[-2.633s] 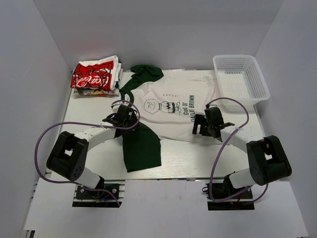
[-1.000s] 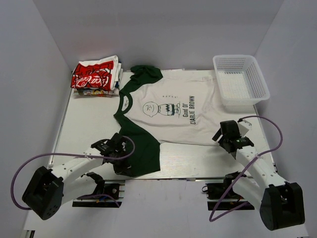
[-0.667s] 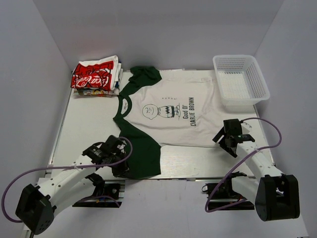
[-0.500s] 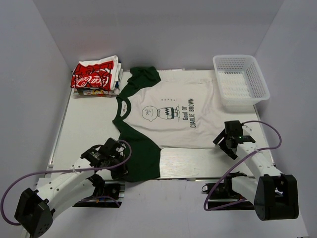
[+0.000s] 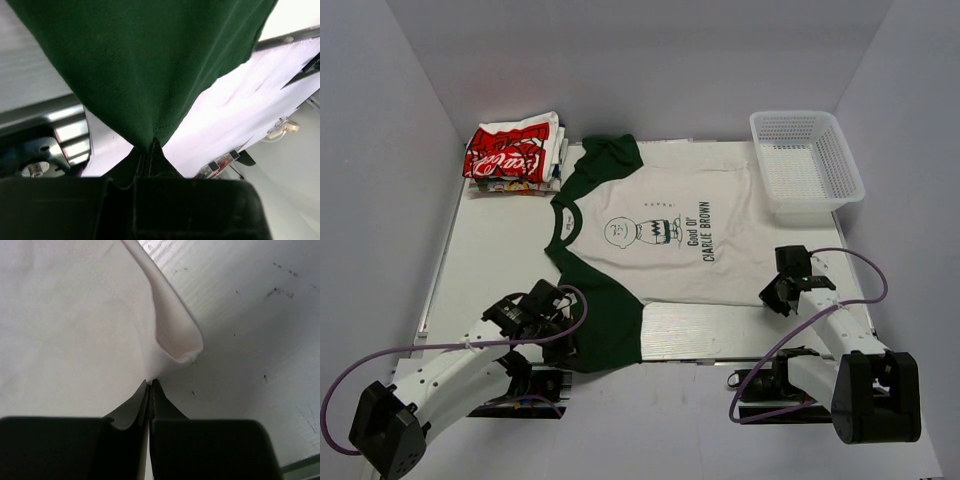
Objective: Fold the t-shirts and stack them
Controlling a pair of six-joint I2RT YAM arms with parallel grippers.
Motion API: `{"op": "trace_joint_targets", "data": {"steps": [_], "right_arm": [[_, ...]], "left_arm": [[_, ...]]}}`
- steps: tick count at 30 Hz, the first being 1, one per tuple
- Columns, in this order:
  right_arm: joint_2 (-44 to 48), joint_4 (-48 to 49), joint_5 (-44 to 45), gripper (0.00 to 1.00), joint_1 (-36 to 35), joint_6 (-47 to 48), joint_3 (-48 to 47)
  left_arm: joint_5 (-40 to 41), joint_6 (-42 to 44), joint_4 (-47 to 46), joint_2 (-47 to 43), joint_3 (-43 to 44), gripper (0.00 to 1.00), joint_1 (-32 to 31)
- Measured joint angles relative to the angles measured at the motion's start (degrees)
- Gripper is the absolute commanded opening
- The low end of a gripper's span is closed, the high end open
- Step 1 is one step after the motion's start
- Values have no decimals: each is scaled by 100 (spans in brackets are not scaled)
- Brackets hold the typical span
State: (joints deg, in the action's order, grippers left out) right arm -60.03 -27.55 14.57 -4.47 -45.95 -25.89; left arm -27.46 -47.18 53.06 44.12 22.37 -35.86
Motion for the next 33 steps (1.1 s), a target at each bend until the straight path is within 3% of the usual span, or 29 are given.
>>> {"op": "trace_joint_targets", "data": {"steps": [9, 13, 16, 23, 33], "right_arm": [[1003, -964, -258, 0, -4, -9, 15], [966, -1106, -476, 0, -4, 92, -61], [789, -1010, -651, 0, -24, 240, -199], [129, -706, -850, 0, -205, 699, -977], [-704, -146, -828, 0, -444, 1056, -2026]], "left_arm": [[-173, 101, 573, -229, 518, 0, 0], [-173, 195, 603, -302, 807, 0, 0], [-179, 367, 297, -72, 1134, 0, 0], [-136, 627, -1366, 772, 1504, 0, 44], [2575, 669, -2439, 1823, 2898, 0, 151]]}}
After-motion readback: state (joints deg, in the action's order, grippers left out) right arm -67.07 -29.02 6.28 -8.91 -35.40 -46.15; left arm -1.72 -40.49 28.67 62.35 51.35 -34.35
